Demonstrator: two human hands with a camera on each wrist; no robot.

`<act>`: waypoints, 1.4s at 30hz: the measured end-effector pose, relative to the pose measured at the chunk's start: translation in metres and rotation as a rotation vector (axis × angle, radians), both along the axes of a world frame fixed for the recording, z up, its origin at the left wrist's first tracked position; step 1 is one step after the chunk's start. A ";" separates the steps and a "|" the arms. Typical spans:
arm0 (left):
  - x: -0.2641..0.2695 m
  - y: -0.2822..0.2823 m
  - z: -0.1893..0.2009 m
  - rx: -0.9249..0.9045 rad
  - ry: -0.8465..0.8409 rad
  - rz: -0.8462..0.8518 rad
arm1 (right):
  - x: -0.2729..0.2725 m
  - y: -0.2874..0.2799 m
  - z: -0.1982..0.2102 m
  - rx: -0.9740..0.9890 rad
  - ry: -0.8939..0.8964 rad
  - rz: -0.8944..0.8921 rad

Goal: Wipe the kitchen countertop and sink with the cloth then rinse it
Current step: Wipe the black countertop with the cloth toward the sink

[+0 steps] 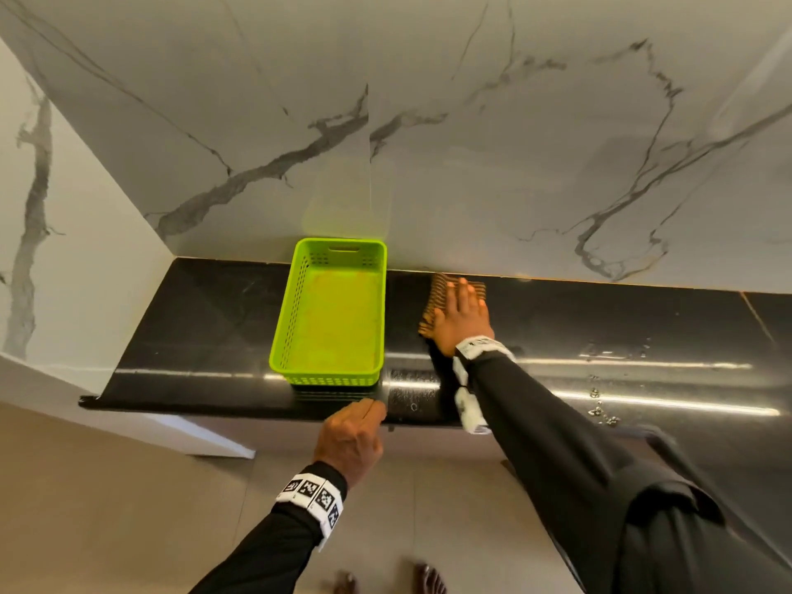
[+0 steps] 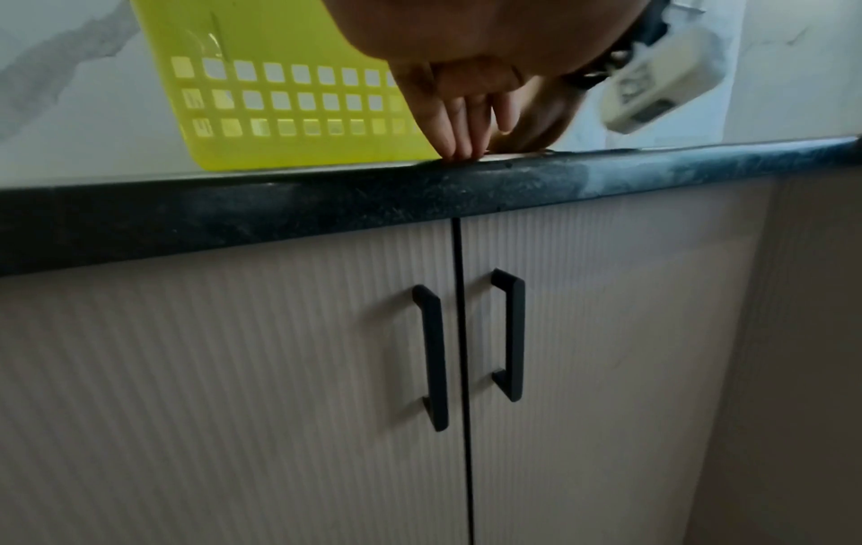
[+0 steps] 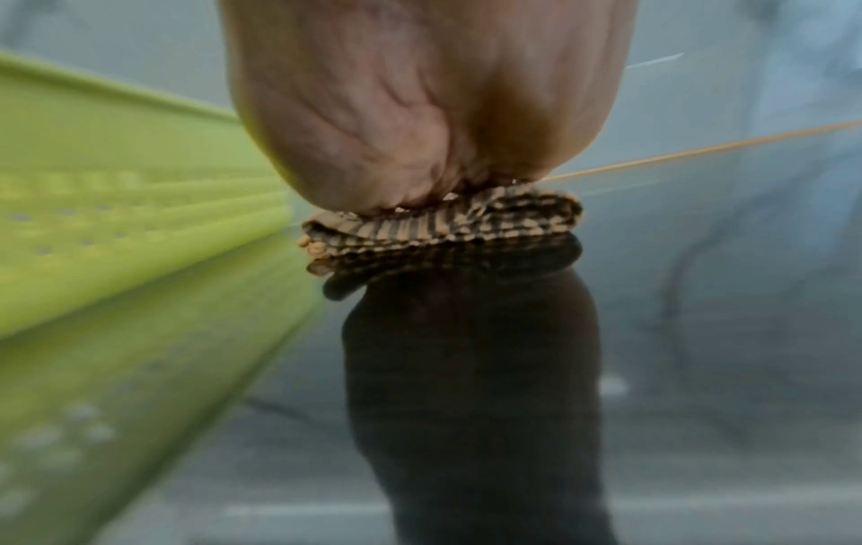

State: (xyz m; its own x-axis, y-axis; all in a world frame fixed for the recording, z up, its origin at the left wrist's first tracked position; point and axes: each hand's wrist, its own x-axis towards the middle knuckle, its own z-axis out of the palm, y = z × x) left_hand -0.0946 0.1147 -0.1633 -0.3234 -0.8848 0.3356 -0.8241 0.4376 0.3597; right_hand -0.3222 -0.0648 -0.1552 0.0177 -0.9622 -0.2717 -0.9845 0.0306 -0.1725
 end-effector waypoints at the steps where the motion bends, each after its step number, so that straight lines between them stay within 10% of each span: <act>1: -0.006 -0.004 0.003 0.016 0.005 0.013 | -0.034 0.005 0.006 -0.005 0.011 -0.063; 7: -0.011 -0.012 0.004 -0.078 -0.018 -0.033 | -0.072 -0.002 0.011 0.018 0.037 -0.301; 14: -0.014 -0.015 -0.017 -0.129 -0.027 -0.011 | 0.078 -0.036 0.012 -0.006 -0.048 0.206; 19: -0.014 -0.006 -0.019 -0.113 -0.039 0.000 | 0.057 -0.030 -0.002 -0.023 0.019 0.217; 32: -0.015 -0.009 -0.018 -0.143 -0.005 -0.017 | -0.004 -0.028 -0.003 -0.049 0.036 -0.248; 42: -0.013 0.000 -0.011 -0.033 0.069 0.110 | 0.056 0.131 -0.010 -0.153 -0.030 0.125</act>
